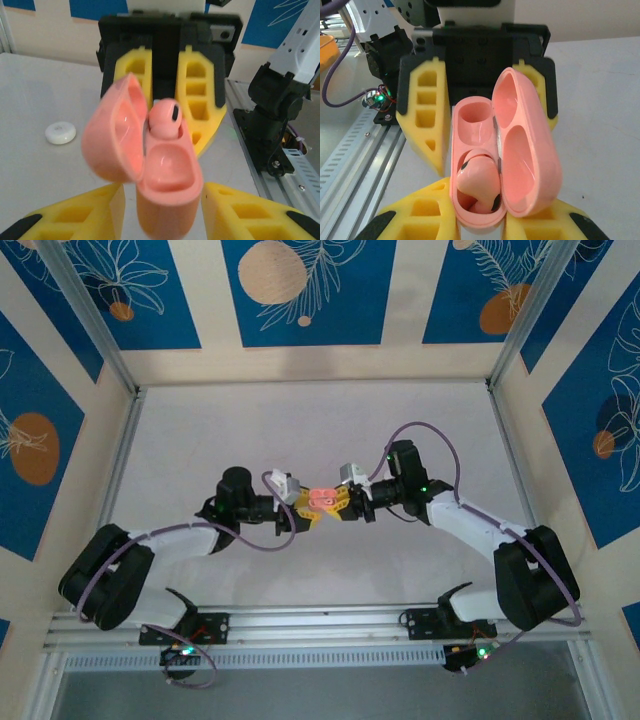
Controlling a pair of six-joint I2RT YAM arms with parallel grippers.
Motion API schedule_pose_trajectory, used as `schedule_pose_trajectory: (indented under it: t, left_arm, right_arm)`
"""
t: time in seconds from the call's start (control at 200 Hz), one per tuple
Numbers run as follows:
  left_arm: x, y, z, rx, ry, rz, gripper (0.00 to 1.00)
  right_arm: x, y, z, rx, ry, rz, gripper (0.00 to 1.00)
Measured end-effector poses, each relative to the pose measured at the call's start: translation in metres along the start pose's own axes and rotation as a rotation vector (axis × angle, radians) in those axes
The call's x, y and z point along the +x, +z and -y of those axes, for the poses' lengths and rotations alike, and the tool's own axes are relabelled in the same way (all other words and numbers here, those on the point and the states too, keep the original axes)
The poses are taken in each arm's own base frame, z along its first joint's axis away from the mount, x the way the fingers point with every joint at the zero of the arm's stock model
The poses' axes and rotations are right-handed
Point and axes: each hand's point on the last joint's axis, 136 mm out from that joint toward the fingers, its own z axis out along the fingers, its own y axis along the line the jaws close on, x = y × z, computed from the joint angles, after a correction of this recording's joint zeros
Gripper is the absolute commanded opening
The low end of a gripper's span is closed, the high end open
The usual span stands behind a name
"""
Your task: Insert the wireless bluetooth earbuds into the charging case
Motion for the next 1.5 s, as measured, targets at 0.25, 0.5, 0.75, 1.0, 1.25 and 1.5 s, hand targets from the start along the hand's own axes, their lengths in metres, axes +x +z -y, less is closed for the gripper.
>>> schedule_pose_trajectory:
  t: [0.25,0.5,0.75,1.0,1.25,1.5]
  left_arm:
    - [-0.012,-0.004,0.004,0.001,0.025,0.023,0.3]
    - [-0.011,-0.006,0.003,-0.005,0.017,0.017,0.2]
    - [-0.016,-0.016,-0.002,-0.066,0.016,0.015,0.2]
    - [-0.012,-0.07,-0.051,-0.447,-0.031,-0.011,0.2]
    - [-0.002,-0.125,-0.084,-0.788,-0.143,-0.053,0.2]
    - [0.006,-0.168,-0.093,-0.996,-0.222,-0.068,0.2]
  right_arm:
    - [0.0,0.0,-0.001,-0.009,-0.007,0.003,0.11]
    - [0.0,0.002,-0.002,-0.017,-0.003,0.002,0.13]
    - [-0.003,0.003,0.002,-0.002,0.03,0.001,0.38]
    - [-0.005,0.001,0.027,0.11,0.18,-0.064,0.41]
    - [0.007,0.031,0.042,0.112,0.074,-0.254,0.41]
    - [0.047,0.083,0.059,0.021,-0.066,-0.484,0.43]
